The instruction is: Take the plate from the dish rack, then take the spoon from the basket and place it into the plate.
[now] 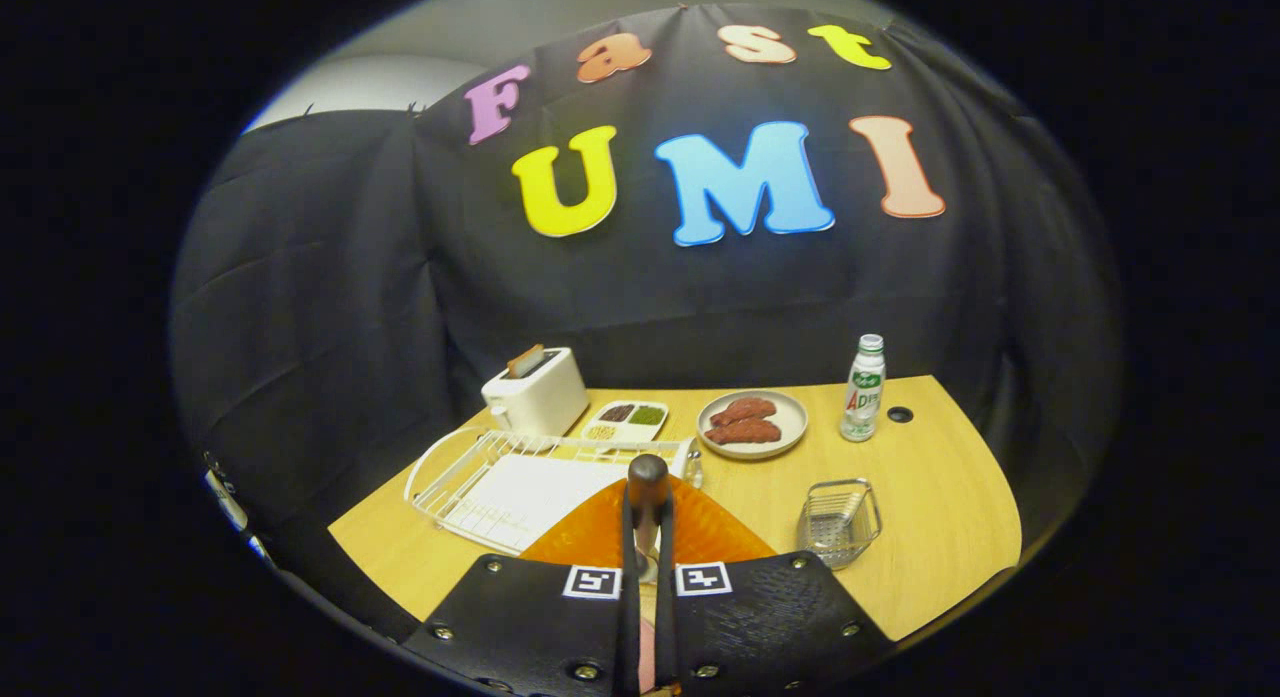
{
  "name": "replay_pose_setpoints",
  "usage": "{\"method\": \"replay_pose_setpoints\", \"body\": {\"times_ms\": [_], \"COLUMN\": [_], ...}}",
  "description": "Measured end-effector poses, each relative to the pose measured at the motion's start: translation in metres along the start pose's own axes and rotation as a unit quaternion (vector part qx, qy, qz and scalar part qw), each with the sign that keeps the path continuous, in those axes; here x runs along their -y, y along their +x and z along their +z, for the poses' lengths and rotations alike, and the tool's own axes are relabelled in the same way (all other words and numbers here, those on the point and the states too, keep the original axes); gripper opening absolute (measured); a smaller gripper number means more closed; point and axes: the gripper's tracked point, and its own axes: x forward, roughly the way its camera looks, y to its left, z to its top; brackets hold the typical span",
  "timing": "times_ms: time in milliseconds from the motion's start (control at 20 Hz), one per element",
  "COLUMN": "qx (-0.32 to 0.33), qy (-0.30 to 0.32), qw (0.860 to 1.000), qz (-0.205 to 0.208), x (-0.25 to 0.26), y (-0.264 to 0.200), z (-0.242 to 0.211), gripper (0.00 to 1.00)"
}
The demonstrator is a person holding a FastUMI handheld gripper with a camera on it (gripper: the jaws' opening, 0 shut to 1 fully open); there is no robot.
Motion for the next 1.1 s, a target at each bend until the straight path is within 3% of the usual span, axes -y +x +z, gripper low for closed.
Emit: {"method": "replay_pose_setpoints", "body": {"times_ms": [600,800,1100], "qx": [-0.105,-0.117,-0.097], "qy": [-0.065,-0.066,-0.048], "qw": [0.987,0.985,0.988], "qz": [0.100,0.105,0.109], "x": [-0.109,-0.118,-0.119], "y": [0.001,-0.001,-0.011], "z": [-0.110,-0.122,-0.104], "gripper": [0.06,0.09,0.16]}}
